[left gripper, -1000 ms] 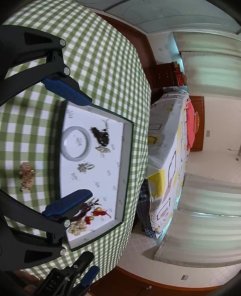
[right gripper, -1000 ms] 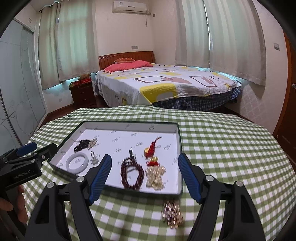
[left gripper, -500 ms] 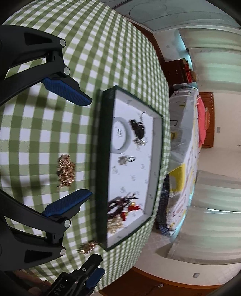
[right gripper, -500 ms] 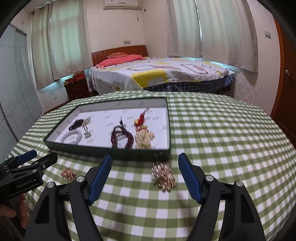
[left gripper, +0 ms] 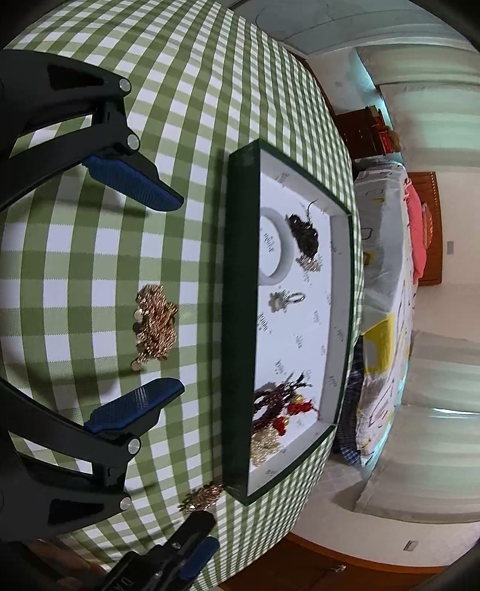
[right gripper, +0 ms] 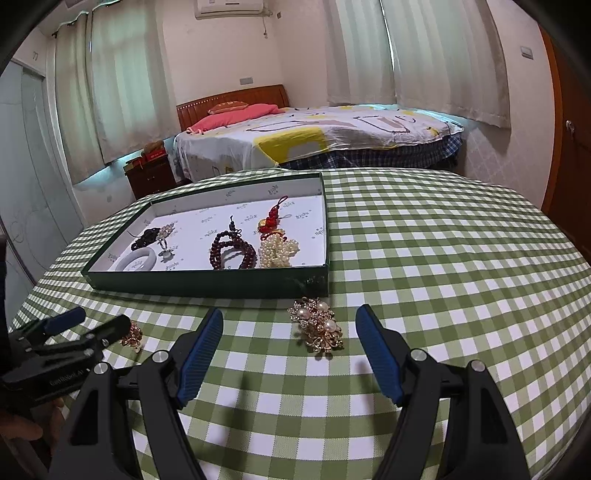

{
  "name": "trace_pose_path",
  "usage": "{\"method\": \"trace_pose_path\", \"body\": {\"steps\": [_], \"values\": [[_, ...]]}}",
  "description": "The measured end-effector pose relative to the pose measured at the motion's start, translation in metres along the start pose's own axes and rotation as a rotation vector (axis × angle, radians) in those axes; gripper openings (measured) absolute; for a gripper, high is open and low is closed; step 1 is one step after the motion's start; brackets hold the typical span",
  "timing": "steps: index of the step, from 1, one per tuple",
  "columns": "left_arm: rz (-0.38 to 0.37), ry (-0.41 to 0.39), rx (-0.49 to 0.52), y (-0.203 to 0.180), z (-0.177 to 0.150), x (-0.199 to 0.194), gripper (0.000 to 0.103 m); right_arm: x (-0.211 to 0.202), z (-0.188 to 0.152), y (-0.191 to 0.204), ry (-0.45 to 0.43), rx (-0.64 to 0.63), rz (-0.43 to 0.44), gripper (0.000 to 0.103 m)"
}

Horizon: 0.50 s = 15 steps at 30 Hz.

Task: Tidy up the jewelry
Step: 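Withdraw both grippers from the tray toward the gold chain, then grasp the gold chain with the left gripper while the right gripper grasps the pearl brooch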

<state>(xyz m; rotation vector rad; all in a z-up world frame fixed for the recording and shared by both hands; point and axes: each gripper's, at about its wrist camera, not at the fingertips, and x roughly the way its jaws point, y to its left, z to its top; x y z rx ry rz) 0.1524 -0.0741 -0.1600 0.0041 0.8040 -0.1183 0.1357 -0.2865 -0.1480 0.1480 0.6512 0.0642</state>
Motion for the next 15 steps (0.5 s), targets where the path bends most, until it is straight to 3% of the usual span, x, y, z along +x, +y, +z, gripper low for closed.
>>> {"method": "trace_pose_path", "body": {"steps": [3, 10, 12, 15], "values": [[-0.007, 0.013, 0.011, -0.003, -0.001, 0.003, 0.089, -0.001, -0.001, 0.000, -0.003, 0.002, 0.002, 0.072], [-0.046, 0.059, 0.028, -0.006, -0.002, 0.012, 0.068, -0.001, 0.000, 0.001, -0.002, 0.002, 0.003, 0.072], [-0.052, 0.057, 0.026, -0.005, -0.002, 0.013, 0.067, -0.001, 0.000, 0.001, -0.001, 0.001, 0.002, 0.072], [-0.058, 0.051, 0.034, -0.005, -0.002, 0.013, 0.057, -0.001, 0.000, 0.001, 0.001, 0.000, 0.002, 0.072]]}}
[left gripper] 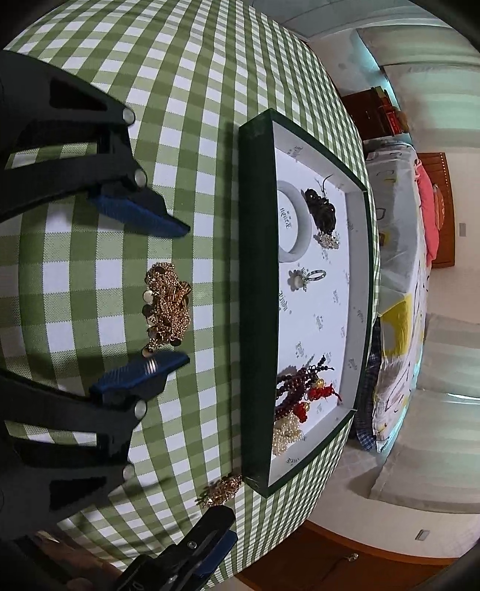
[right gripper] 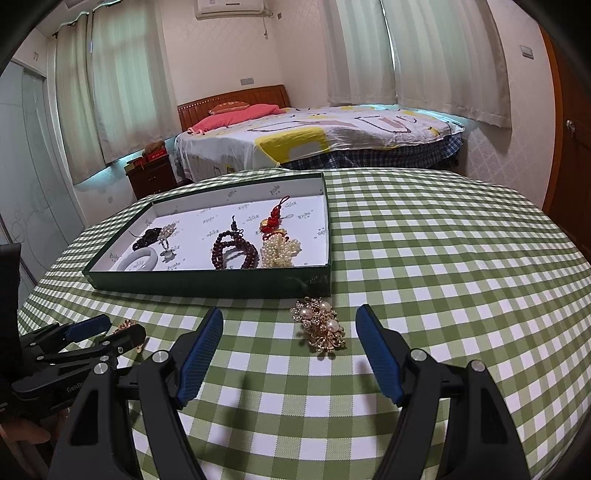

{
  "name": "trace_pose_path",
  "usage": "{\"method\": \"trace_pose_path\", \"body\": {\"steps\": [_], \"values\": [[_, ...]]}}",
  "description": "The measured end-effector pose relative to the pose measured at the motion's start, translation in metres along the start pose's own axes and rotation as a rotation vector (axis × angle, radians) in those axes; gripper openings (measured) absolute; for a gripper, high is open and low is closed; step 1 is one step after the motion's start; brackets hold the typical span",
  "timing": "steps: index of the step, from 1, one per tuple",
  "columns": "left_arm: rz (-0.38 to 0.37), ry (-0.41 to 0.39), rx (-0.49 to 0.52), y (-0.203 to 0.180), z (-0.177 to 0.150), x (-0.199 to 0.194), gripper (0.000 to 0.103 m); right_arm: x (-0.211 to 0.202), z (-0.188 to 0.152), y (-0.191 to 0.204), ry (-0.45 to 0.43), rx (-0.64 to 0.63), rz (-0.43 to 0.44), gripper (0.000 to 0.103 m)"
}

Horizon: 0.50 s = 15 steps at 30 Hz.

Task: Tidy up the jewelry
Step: 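Grasp the gold chain with the left gripper while the right gripper grasps the pearl brooch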

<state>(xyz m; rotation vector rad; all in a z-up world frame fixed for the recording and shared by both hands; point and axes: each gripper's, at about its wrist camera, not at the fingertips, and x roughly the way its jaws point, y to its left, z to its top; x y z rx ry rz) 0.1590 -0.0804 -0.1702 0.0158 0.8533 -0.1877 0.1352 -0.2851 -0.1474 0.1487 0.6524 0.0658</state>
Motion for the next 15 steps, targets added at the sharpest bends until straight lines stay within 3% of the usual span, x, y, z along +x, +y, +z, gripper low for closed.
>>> {"method": "trace_pose_path", "body": {"steps": [3, 5, 15], "values": [[-0.005, -0.005, 0.028, -0.001, -0.001, 0.000, 0.043, 0.001, -0.001, 0.001, 0.003, 0.000, -0.001, 0.072], [-0.002, -0.011, 0.047, -0.002, -0.002, -0.001, 0.028, 0.001, -0.001, 0.001, 0.005, 0.000, -0.001, 0.072], [-0.025, -0.021, 0.025, 0.009, 0.001, -0.003, 0.014, 0.005, -0.003, -0.001, 0.014, 0.002, -0.006, 0.072]]}}
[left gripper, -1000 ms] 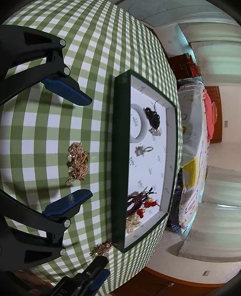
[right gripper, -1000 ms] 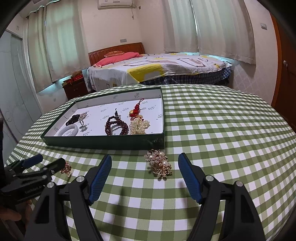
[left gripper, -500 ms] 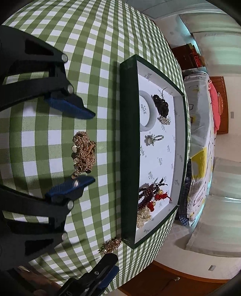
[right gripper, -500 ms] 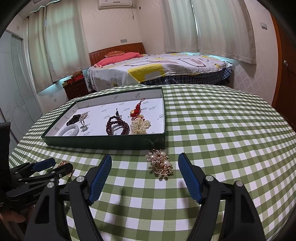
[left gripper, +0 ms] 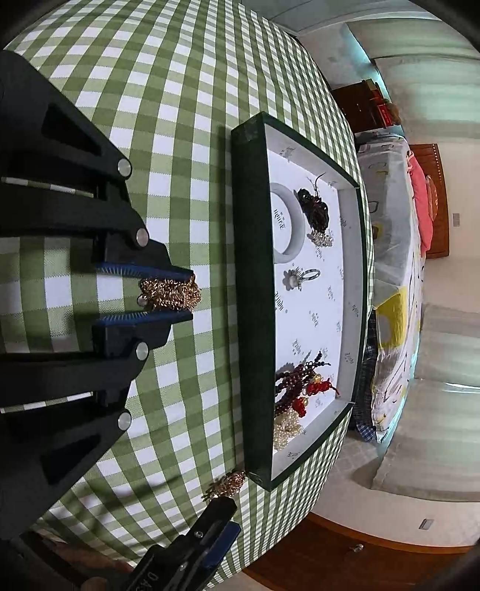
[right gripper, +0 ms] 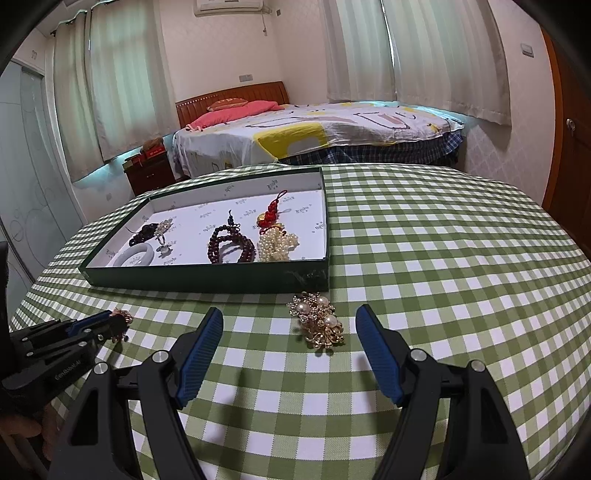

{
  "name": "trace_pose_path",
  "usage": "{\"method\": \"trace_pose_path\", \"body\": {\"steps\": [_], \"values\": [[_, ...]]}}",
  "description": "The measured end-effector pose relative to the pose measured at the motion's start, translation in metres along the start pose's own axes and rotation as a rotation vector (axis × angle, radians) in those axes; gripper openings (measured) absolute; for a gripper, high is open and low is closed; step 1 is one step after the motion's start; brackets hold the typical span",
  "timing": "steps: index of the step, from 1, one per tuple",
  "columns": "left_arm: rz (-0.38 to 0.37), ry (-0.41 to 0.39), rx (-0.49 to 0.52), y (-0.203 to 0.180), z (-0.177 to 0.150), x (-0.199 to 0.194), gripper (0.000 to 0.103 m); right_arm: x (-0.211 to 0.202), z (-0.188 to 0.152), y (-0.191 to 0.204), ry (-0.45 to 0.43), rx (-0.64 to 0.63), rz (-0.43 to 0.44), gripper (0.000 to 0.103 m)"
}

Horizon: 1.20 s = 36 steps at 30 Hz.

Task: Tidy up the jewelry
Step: 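Grasp the gold chain with the left gripper while the right gripper grasps the pearl brooch, then carry the gold chain and pearl brooch into the tray and open both grippers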

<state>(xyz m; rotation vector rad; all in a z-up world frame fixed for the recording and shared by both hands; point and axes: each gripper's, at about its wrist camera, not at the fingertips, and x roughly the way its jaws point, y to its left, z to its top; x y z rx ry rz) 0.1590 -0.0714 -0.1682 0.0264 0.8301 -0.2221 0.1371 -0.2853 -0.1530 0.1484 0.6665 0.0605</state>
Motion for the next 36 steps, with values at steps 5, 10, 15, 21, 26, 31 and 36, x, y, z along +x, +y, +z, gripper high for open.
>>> {"method": "trace_pose_path", "body": {"steps": [5, 10, 15, 21, 26, 31, 36], "values": [[0.003, -0.012, -0.025, 0.009, 0.004, -0.003, 0.013, 0.003, 0.001, -0.004, 0.011, 0.007, -0.008, 0.072], [0.013, -0.024, -0.044, 0.019, 0.006, -0.007, 0.012, 0.007, 0.007, -0.008, 0.024, 0.021, -0.019, 0.072], [0.030, -0.029, -0.062, 0.030, 0.007, -0.009, 0.012, 0.015, 0.015, -0.009, 0.055, 0.019, -0.017, 0.072], [0.039, -0.031, -0.081, 0.040, 0.006, -0.010, 0.012, 0.029, 0.013, -0.009, 0.121, 0.006, -0.015, 0.062], [0.038, -0.029, -0.086, 0.043, 0.006, -0.009, 0.012, 0.036, 0.010, -0.010, 0.157, 0.011, -0.018, 0.046], [0.034, -0.027, -0.091, 0.044, 0.005, -0.008, 0.012, 0.035, 0.009, -0.010, 0.162, 0.003, -0.025, 0.031], [0.035, -0.028, -0.090, 0.043, 0.005, -0.008, 0.012, 0.033, 0.008, -0.008, 0.158, -0.002, -0.022, 0.027]]}}
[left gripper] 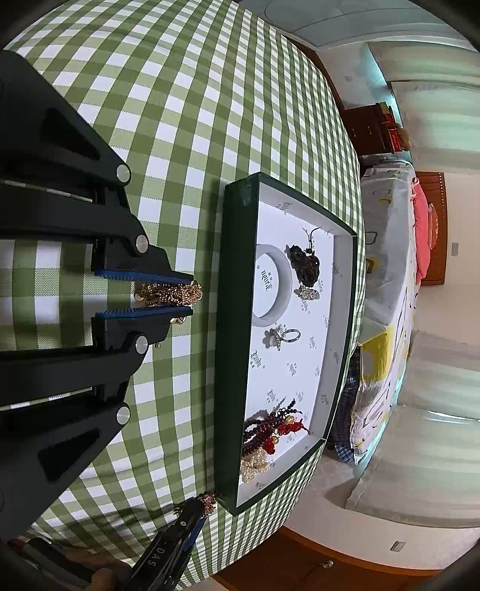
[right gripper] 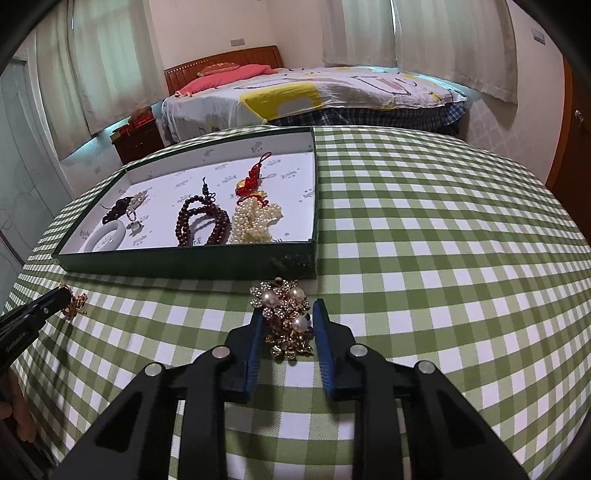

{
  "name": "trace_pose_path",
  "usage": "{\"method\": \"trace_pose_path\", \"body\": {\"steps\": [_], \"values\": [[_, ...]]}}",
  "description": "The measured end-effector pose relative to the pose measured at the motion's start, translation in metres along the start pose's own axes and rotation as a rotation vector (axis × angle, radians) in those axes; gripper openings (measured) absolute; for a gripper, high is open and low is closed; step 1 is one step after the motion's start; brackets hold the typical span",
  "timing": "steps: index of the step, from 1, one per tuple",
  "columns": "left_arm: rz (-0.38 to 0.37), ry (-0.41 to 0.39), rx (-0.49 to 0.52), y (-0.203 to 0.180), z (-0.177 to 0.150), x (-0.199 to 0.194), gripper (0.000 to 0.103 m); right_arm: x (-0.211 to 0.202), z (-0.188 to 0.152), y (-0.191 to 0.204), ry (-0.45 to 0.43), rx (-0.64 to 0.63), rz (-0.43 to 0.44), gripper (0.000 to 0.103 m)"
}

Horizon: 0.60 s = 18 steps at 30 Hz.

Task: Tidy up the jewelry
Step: 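Carry the gold chain and pearl brooch into the tray and open both grippers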

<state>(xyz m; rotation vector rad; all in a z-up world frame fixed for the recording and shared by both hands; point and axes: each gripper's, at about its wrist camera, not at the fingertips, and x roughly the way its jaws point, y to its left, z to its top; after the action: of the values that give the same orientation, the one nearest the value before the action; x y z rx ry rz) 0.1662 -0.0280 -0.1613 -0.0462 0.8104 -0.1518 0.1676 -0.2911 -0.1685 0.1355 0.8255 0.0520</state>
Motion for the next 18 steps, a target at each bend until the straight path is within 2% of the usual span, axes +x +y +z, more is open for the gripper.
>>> {"method": "trace_pose_path", "body": {"steps": [18], "values": [[-0.006, -0.011, 0.000, 0.000, 0.000, -0.006, 0.012, -0.014, -0.007, 0.016, -0.033, -0.032, 0.032, 0.023]]}}
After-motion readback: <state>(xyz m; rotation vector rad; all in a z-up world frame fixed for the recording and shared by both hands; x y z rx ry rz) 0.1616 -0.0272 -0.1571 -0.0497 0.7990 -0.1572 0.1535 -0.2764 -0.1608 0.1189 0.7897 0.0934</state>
